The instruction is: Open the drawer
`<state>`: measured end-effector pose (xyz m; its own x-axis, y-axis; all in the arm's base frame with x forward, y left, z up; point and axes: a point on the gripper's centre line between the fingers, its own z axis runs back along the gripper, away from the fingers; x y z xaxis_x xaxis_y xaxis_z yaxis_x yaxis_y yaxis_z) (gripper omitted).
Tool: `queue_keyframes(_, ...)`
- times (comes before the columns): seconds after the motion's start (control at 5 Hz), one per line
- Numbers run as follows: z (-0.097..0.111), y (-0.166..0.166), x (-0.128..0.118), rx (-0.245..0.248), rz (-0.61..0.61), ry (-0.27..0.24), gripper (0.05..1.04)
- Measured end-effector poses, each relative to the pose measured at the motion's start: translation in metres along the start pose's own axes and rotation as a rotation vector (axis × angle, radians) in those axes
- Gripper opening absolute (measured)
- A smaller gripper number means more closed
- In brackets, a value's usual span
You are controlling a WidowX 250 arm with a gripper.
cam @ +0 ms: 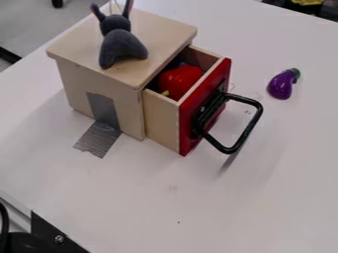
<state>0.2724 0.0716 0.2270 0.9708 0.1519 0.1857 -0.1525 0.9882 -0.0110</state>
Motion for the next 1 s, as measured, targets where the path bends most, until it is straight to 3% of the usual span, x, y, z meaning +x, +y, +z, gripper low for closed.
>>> queue_keyframes(0.2, -0.008, 0.000, -0.002, -0.003, 0.006, 0.029, 0.999)
queue_keyframes(0.6, -0.026, -0.058, 0.000, 0.028, -0.075, 0.011, 0.999)
queue_keyframes(1.0, -0.075, -0.130, -0.007, 0.021, -0.161, 0.072, 0.999)
